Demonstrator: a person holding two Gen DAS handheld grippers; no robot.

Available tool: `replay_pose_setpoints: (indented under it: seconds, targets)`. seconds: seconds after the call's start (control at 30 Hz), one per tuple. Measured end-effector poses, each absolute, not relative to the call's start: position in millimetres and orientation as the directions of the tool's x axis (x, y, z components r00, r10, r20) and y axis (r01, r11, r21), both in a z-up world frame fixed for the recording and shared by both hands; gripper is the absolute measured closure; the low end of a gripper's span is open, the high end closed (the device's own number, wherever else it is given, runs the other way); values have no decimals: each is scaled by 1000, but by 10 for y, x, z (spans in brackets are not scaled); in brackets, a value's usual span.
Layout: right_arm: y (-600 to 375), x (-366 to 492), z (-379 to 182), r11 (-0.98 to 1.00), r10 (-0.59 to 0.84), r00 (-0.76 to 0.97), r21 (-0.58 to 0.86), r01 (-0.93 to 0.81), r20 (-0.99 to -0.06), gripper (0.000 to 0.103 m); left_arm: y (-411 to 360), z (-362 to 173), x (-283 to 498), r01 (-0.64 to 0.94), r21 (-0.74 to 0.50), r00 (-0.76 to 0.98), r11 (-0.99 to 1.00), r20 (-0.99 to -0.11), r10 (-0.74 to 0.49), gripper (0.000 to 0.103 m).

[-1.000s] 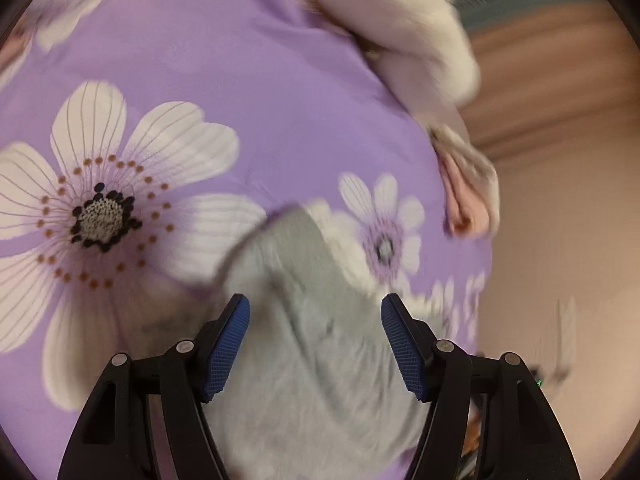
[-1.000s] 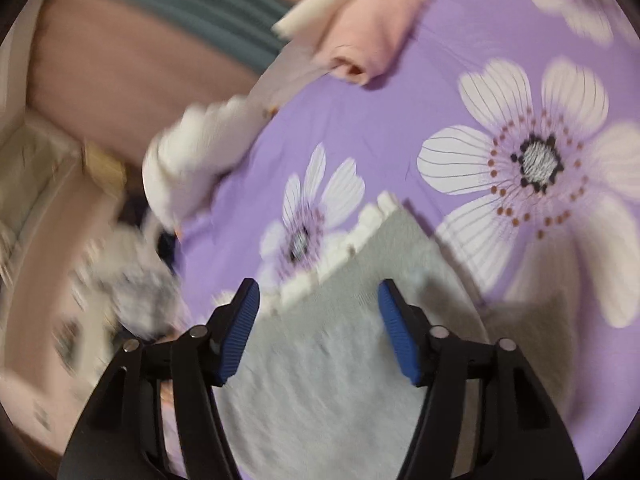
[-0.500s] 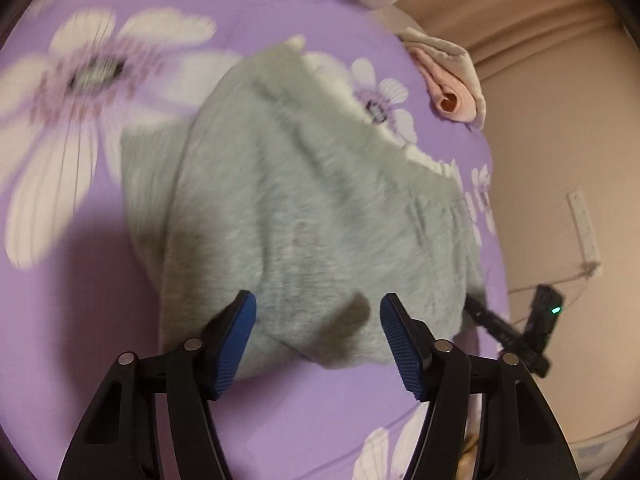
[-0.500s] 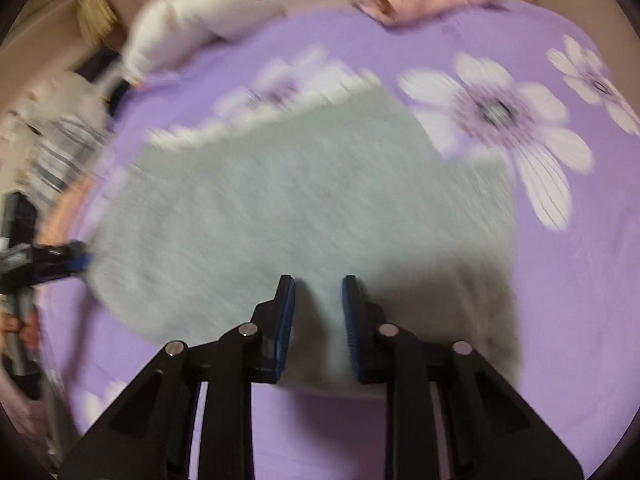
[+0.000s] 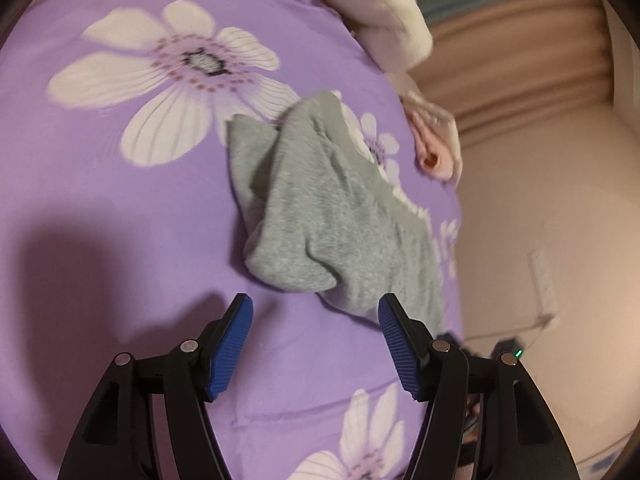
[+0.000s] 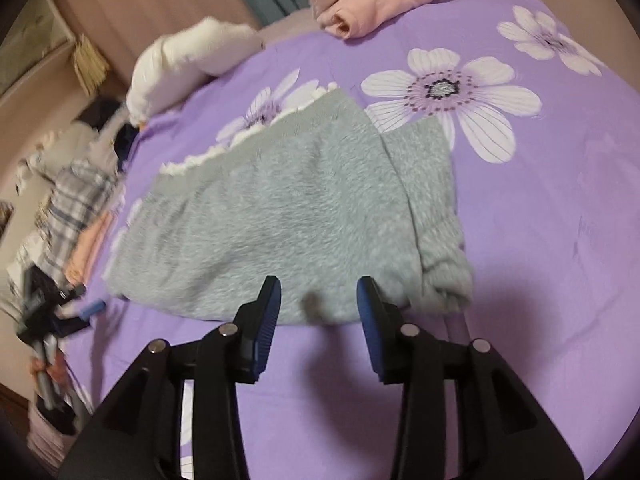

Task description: Fold small clothes

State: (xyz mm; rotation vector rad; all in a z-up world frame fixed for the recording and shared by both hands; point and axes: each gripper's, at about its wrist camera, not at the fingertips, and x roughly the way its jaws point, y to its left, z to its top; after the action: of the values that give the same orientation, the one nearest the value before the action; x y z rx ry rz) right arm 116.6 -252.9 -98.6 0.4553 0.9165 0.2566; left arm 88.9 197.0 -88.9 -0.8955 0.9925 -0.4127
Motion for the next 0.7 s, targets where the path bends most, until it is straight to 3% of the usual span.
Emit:
replay_pose_setpoints:
  seconds: [0.1, 0.33, 0.37, 0.5, 0.7]
  targets:
    - [-2641, 1052, -1022, 832, 425, 606, 553, 30, -672, 63, 2007, -976, 918, -120, -853, 542, 507, -484, -687, 39]
    - [-2829, 836, -1216, 707, 476, 630, 693, 141, -613, 63, 1883, -1112, 1108, -188, -871, 590, 455, -470, -656, 41]
    - [-2855, 818, -1253, 684, 485, 633, 712, 156, -604, 63, 1866, -1139, 1120, -199, -869, 594, 453, -475, -649, 43]
    - [-2936, 751, -1372, 614, 501, 645, 762, 206, -577, 63, 1918, -1201, 1141, -249, -848, 606, 468, -513, -608, 84]
    - [-3008, 716, -1414, 525, 517, 682, 821, 224, -517, 64, 1998, -1174, 1151, -268, -804, 612, 530, -567, -552, 87]
